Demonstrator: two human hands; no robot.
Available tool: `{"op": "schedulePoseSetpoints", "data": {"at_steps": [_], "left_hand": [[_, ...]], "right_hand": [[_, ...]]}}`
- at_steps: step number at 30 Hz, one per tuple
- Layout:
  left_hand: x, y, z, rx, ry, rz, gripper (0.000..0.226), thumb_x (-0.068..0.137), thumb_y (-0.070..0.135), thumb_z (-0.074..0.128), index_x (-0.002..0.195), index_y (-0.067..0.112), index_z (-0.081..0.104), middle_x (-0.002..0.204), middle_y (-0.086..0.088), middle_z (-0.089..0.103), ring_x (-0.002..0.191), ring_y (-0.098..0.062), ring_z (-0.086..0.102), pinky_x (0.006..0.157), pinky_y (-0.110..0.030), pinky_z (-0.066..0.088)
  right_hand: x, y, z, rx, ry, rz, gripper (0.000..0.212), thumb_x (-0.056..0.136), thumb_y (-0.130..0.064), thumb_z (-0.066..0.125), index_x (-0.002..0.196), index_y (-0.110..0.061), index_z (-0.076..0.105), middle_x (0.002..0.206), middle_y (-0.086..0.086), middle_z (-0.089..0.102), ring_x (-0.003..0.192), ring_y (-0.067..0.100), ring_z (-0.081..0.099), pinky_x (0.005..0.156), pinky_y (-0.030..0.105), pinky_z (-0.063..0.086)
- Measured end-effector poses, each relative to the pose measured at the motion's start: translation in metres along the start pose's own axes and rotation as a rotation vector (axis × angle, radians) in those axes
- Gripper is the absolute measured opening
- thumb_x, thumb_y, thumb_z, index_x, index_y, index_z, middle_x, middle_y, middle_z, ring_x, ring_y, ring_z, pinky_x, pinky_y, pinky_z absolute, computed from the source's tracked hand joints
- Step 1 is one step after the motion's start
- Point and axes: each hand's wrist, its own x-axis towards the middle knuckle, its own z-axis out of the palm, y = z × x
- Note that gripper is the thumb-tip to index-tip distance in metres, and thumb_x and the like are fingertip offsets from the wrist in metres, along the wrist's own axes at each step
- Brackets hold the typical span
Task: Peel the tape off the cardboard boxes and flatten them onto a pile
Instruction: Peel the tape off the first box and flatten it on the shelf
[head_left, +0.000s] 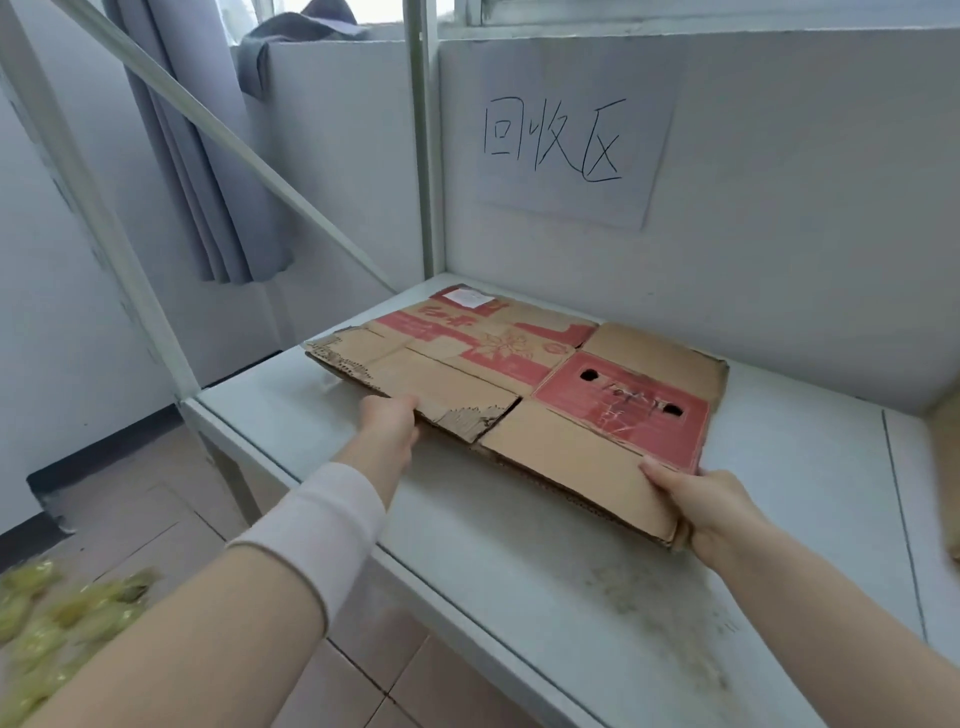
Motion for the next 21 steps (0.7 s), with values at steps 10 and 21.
{"op": "schedulePoseSetpoints", "data": {"at_steps": [10,21], "left_hand": [[0.077,0.007,0.027,0.103,0.064,-0.012,0.009,0.091,0.001,0.049,0.088,0.006,0.042,0.066,-0.003,0.039,0.065,-0.022,0.043,0.056,-0.025,0.037],[0.09,0.016,0.036,0.755,0.108,0.106,0.043,0.084,0.018,0.056,0.122,-0.003,0.054,0.118,-0.018,0.058,0.101,-0.029,0.054,0.1,-0.042,0.045]], "right_hand": [[0.062,-0.019,0.04,-0.317,0.155,-0.204,0.036,0.069,-0.03,0.079,0.086,-0.001,0.065,0.085,0.017,0.067,0.083,0.036,0.064,0.076,0.043,0.053],[0.068,-0.028,0.043,-0.646,0.234,-0.121,0.064,0.072,-0.053,0.07,0.108,-0.002,0.056,0.129,0.021,0.039,0.12,0.034,0.034,0.092,0.036,0.037]]}}
